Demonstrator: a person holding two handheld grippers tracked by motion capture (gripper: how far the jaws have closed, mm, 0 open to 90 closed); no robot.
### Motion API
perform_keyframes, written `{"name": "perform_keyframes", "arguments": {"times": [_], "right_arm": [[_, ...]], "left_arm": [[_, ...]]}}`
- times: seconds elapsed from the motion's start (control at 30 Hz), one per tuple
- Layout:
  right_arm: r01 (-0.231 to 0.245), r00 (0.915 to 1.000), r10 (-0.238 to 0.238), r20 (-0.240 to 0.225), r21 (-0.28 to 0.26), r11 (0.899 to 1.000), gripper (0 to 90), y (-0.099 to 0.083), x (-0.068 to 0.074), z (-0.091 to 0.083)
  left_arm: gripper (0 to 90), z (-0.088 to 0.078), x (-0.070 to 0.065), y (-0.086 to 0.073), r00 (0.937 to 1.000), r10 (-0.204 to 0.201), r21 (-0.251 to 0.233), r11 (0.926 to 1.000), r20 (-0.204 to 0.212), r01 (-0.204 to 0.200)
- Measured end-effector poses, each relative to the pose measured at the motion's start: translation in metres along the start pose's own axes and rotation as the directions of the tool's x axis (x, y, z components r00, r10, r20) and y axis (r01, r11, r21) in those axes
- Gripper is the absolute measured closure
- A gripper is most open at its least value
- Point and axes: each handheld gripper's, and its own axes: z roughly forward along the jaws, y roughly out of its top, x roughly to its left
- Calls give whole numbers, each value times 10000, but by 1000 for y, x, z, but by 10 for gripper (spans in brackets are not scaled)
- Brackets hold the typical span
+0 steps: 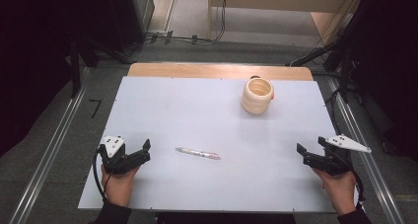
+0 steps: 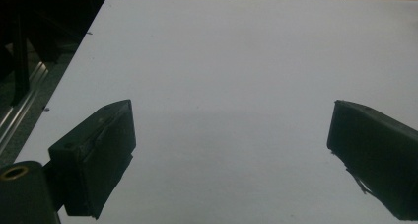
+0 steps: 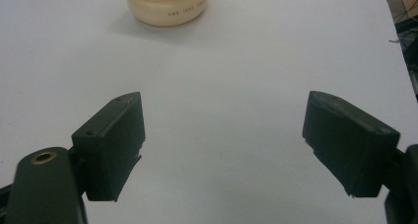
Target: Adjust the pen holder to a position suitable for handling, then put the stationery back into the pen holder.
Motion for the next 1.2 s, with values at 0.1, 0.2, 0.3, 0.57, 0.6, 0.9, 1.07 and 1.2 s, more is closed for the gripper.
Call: {"name": "perform_keyframes", "arguments": {"times": [0.1,0.2,0.3,0.57,0.6,0.9,1.07,1.2], "right_arm": [[56,10000,-56,-35,47,10000,151,0,1,1],[143,9999,-143,-33,48,9999,151,0,3,1],[171,9999,-171,-26,77,9998,151,0,4,1],[226,9997,-224,-111,140,9996,151,0,6,1],[226,9997,-224,-111,140,9996,151,0,6,1],[349,9993,-347,-150,195,9992,152,-1,8,3],[427,9989,-423,-205,180,9989,151,0,11,3],[533,9984,-527,-214,240,9983,151,0,14,5]], "left_arm": [[53,0,0,0,10000,-17,33,10000,18,17],[53,1,0,0,10000,-17,39,10000,62,16],[53,1,0,0,10000,-43,50,10000,86,43],[53,2,0,0,9999,-78,151,9999,103,77],[53,2,0,0,9999,-64,140,9999,102,63],[58,2,-1,-1,9999,-39,190,9998,147,36],[58,3,-1,-1,9999,-30,183,9998,155,28],[58,4,0,-1,9999,-53,202,9998,154,49]]}}
